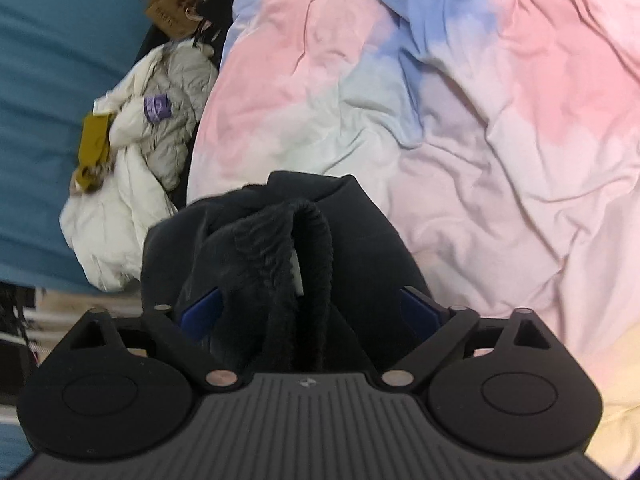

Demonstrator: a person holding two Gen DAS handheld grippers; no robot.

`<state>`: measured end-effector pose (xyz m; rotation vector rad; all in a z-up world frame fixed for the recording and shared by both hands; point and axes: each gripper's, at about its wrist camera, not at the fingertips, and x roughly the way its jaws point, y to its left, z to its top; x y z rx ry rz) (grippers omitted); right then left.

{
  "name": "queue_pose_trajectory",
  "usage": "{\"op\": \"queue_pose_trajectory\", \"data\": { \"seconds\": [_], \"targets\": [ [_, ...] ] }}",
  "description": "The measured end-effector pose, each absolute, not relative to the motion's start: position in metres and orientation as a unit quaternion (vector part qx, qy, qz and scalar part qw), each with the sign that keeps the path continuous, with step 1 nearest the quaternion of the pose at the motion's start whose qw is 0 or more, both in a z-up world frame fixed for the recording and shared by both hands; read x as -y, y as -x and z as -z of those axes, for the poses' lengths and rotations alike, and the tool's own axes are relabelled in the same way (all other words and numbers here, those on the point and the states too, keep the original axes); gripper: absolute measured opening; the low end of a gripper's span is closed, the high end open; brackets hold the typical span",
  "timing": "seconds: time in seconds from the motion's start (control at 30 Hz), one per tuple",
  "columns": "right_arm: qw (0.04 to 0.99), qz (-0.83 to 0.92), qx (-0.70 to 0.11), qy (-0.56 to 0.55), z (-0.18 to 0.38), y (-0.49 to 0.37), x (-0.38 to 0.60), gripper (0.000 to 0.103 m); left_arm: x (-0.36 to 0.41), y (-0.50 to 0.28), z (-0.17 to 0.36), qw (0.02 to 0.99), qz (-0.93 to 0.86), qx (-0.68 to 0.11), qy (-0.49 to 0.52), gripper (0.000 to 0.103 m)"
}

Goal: Fold clothes
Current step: 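Lift the black garment with the left gripper while the right gripper grasps its ribbed cuff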

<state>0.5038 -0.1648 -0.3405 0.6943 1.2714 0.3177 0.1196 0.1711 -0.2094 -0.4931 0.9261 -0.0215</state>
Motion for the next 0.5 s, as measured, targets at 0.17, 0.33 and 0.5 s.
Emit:
{"op": "queue_pose_trajectory", "data": {
  "seconds": [0.17,0.33,0.5],
  "targets": [
    [0.716,-0.153,-0.594,-0.333,0.341,-0.508,0.150,0.047,-0.169,-0.123,0.209,0.864,0.012,-0.441,0.243,0.016],
    [0.722,-0.163,-0.580,-0.340,0.325,-0.505,0.161,0.018,-0.161,-0.127,0.208,0.863,0.021,-0.439,0.249,0.015],
    [0.736,-0.200,-0.563,-0.320,0.302,-0.496,0.181,0.014,-0.136,-0.127,0.194,0.880,0.046,-0.422,0.214,0.015]
  ]
}}
